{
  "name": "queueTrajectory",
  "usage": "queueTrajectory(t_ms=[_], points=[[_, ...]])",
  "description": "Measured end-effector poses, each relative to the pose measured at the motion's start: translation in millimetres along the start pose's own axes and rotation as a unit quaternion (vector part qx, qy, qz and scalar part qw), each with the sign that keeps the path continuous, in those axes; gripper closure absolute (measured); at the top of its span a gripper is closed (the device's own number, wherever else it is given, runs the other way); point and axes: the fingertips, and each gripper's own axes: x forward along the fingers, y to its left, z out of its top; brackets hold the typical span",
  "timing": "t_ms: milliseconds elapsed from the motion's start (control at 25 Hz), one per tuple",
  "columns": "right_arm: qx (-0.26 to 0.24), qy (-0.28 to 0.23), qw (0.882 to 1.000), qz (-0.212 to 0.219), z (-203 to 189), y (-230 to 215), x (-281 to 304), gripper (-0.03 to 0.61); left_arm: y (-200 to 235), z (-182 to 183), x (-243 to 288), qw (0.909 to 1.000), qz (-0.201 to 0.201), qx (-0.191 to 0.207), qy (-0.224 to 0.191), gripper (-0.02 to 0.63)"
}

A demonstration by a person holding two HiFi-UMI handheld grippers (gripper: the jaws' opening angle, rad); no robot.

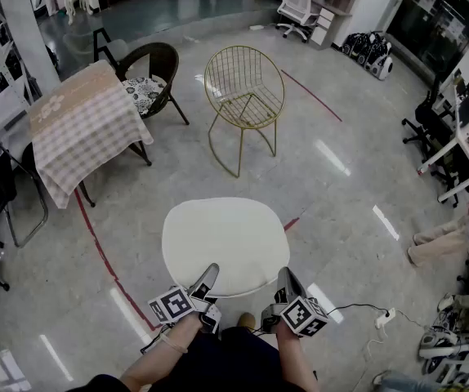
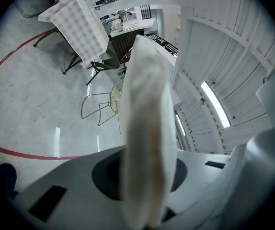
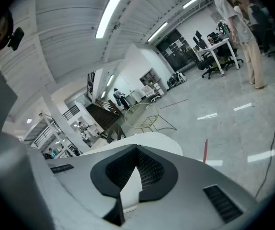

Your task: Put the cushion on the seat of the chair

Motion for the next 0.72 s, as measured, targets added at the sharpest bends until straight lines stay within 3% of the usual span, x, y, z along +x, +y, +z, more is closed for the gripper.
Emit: queueTrajectory(t_ms=[320,720], points=[[0.014,0.001,1.000,0.013,-17.0,9.6,-41.3,0.591,-14.0,-27.9,-28.0,0.9999,-0.012,-0.001,-0.003,0.538],[0.012,-0.043,0.999,0.012,-10.1,19.3,-57.2,0.591,-25.3,-34.4,-36.5,0.9988,-0.032,0.027,0.024,0.538]])
